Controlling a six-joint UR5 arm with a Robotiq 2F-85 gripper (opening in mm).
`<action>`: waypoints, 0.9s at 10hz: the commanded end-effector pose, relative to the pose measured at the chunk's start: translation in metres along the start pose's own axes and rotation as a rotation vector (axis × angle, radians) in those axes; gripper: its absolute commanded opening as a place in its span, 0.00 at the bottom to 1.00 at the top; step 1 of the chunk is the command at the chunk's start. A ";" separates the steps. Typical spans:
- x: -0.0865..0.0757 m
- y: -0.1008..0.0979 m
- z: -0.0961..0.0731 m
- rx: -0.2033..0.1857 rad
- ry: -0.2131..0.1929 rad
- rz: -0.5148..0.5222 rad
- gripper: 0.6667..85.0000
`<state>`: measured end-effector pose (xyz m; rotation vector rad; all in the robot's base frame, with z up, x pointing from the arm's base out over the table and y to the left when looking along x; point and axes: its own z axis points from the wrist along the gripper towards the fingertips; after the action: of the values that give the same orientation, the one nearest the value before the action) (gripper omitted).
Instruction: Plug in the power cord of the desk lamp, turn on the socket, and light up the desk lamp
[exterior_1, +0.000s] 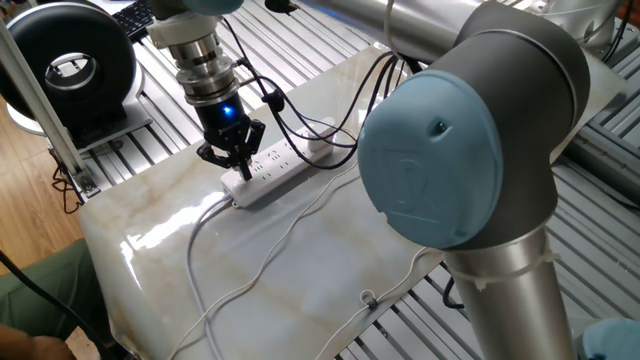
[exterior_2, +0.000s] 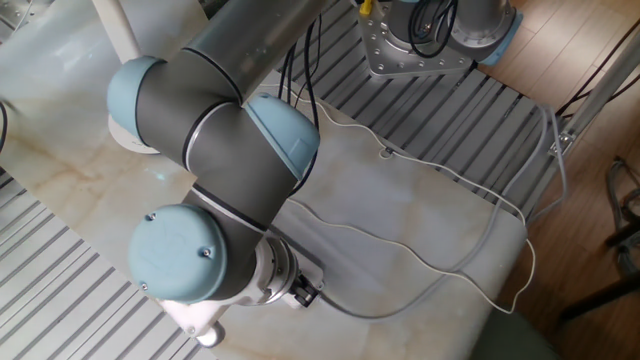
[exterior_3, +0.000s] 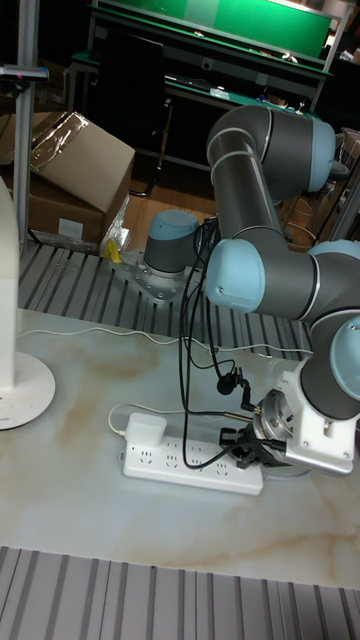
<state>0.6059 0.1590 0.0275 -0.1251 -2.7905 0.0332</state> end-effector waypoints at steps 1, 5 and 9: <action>-0.006 0.002 0.008 -0.010 -0.009 0.000 0.00; -0.004 0.008 -0.014 -0.005 0.033 0.011 0.00; -0.002 0.011 -0.015 -0.007 0.033 0.024 0.00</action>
<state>0.6137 0.1654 0.0362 -0.1475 -2.7616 0.0430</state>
